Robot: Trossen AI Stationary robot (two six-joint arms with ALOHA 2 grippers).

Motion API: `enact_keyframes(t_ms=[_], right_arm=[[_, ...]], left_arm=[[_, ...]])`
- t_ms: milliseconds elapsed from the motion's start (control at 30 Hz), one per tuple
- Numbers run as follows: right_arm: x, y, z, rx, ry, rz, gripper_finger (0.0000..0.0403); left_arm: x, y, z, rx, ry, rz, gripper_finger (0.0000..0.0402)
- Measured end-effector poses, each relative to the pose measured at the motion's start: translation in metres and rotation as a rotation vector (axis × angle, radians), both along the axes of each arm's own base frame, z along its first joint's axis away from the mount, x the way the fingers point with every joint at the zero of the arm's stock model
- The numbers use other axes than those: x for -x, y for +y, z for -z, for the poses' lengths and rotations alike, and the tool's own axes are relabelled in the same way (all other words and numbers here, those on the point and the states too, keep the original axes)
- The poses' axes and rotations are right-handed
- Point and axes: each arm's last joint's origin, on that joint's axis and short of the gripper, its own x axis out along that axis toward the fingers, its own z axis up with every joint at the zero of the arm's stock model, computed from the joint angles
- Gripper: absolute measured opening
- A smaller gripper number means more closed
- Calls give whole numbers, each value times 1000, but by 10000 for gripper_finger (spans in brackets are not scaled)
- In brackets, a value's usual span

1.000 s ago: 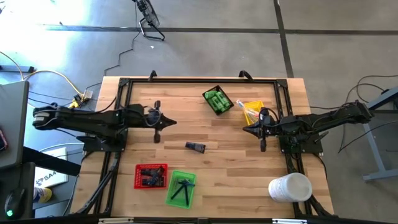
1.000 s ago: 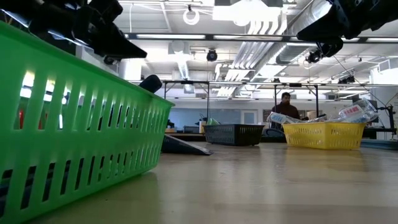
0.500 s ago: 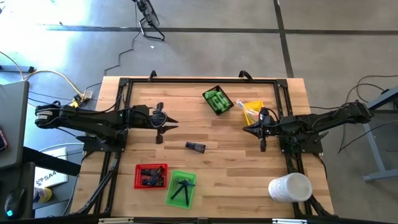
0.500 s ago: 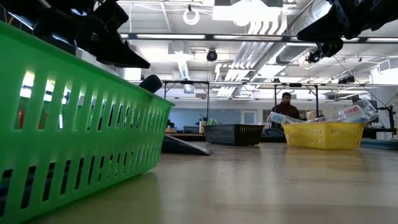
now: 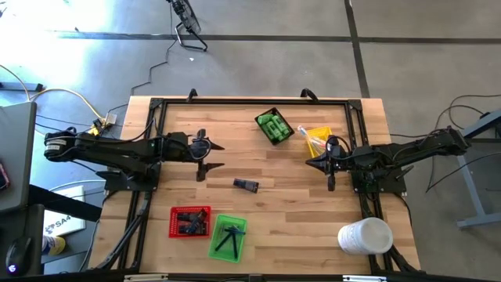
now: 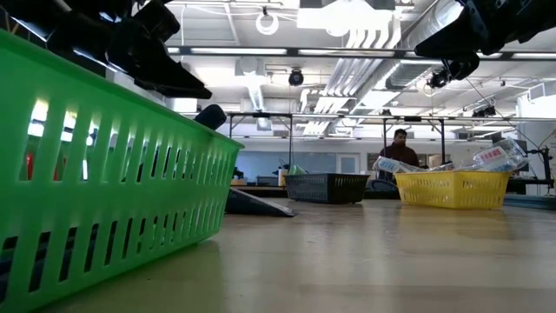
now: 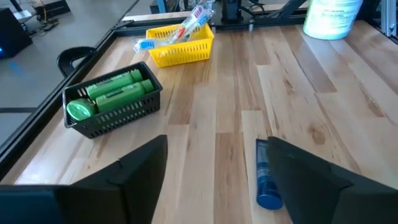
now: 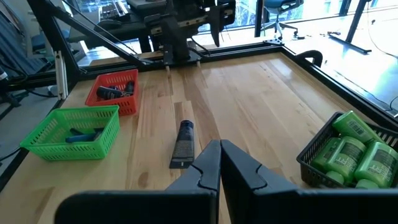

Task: Pick & Place Travel size toiletries
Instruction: Put the shave cream into the red bin

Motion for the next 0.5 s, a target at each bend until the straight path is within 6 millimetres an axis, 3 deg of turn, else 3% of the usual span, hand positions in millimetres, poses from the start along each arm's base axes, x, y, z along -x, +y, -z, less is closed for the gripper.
enact_keyframes(t_ms=[267, 500], right_arm=[[0, 0, 0, 0, 0, 0, 4], [0, 0, 0, 1, 0, 4, 4]], left_arm=[[-2, -1, 3, 62, 11, 17, 281], [-14, -2, 23, 100, 109, 97, 281]])
